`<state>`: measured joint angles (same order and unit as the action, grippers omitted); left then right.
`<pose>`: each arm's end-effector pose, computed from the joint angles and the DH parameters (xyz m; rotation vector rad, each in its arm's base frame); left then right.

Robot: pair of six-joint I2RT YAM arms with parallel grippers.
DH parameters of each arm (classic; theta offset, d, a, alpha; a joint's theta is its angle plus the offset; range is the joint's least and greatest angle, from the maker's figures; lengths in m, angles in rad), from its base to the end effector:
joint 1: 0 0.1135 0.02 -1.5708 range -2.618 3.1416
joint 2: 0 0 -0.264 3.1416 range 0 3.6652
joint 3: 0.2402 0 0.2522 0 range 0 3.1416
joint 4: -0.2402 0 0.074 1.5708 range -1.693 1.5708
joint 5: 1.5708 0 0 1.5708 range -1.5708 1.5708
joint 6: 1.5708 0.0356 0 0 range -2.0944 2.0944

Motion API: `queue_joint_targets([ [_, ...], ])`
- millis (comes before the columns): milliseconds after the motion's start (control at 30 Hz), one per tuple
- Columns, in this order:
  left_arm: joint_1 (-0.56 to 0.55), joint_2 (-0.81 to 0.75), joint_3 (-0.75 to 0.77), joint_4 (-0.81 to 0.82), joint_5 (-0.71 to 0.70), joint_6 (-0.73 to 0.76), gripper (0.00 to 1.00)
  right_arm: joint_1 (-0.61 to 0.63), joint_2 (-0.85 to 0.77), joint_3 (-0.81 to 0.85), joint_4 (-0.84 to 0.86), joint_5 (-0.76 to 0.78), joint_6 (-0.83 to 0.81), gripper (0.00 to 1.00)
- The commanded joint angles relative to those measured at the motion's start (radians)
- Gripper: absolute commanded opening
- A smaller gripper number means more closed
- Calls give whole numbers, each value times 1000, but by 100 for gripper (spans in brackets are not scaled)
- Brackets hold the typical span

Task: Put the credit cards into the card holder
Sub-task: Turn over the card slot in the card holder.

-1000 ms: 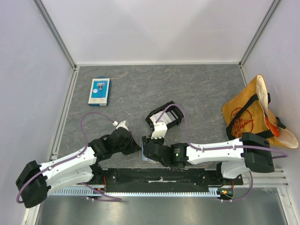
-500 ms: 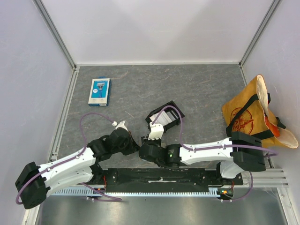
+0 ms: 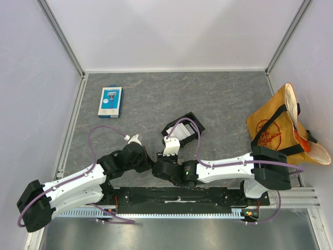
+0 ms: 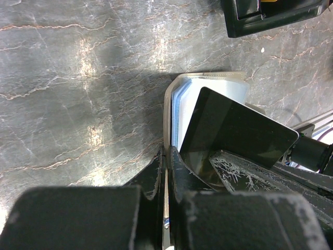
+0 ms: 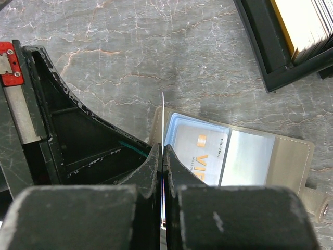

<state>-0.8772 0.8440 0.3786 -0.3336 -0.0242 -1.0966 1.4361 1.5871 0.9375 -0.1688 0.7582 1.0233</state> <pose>0.1073 -0.1277 0.1759 -0.2935 2.5496 -0.8528 0.0678 0.3177 0.2042 -0.1093 2.1711 0.5132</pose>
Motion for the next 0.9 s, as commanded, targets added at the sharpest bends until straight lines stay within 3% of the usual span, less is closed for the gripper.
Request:
queue_joint_targets([
  [0, 0, -13, -1, 33, -6, -29, 2, 6, 4, 46, -37, 64, -3, 0],
  [400, -2, -14, -6, 33, -10, -29, 2, 18, 20, 92, -120, 82, -32, 0],
  [867, -2, -23, -9, 33, -6, -29, 2, 18, 46, 104, -86, 61, -22, 0],
])
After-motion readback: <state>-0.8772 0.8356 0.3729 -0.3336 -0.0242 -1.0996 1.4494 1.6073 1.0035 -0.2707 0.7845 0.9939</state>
